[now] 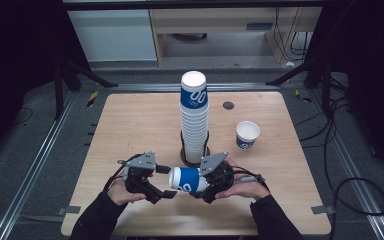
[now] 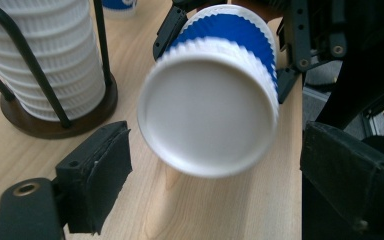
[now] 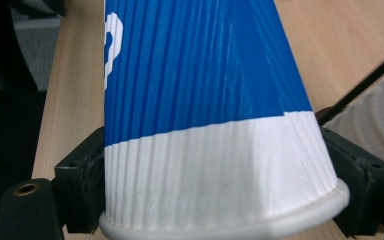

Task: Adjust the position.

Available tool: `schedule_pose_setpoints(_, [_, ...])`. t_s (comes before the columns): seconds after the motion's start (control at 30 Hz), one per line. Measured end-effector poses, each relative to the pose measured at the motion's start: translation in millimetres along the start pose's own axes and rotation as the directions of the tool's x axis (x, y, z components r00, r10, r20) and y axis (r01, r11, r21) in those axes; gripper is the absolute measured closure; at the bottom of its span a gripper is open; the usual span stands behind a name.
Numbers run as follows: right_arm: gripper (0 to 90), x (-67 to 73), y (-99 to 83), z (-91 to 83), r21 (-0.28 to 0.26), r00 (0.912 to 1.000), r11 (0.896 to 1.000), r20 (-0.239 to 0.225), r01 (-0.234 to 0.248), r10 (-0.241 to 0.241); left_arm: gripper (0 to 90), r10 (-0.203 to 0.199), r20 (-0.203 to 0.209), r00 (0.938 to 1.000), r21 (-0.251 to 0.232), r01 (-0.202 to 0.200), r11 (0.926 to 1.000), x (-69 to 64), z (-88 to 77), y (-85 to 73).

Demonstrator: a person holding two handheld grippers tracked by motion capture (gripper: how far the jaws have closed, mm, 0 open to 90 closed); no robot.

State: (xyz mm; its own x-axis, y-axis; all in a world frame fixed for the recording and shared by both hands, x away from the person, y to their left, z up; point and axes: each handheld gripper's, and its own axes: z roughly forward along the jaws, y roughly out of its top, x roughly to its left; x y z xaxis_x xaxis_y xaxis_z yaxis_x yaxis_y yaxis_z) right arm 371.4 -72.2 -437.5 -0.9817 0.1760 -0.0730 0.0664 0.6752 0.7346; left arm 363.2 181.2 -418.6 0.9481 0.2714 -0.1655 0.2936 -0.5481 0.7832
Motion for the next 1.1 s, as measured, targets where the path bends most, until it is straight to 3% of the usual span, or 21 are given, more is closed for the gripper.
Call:
schedule_pose_setpoints(0.13, [14.9,5.8,2.9,9.1,0.038,0.9993,0.999,-0.016,0.033,-0.033,12.3,0.008,0.008,0.9999,0.032,-0.009,0.9995,-1.5,6.4,-0.2])
schedule_pose_setpoints(0.27, [15.0,9.2,5.7,13.3,0.036,0.9983,0.998,-0.028,0.052,-0.051,15.3,0.016,0.014,0.9998,0.051,-0.017,0.9986,-2.8,10.7,-0.4])
schedule_pose_setpoints(0.4, [14.9,10.0,6.3,14.0,0.036,0.9981,0.998,-0.029,0.056,-0.055,24.1,0.026,0.015,0.9996,0.061,-0.026,0.9978,-4.2,14.2,-1.6])
schedule_pose_setpoints(0.7, [14.1,9.6,5.8,14.5,0.035,0.9980,0.998,-0.038,0.052,-0.050,25.2,0.033,0.027,0.9991,0.057,-0.034,0.9978,-3.2,13.5,-2.5])
schedule_pose_setpoints(0.97, [8.0,5.7,7.0,5.0,-0.031,0.9994,0.999,-0.030,0.014,-0.015,25.2,0.031,0.015,0.9994,0.039,-0.032,0.9987,0.7,4.3,-4.4])
schedule_pose_setpoints(1.1, [7.4,-2.1,6.8,-11.4,-0.108,0.9992,0.993,-0.011,-0.038,0.037,25.1,0.012,-0.009,0.9999,0.008,-0.012,0.9999,7.0,-4.5,-6.6])
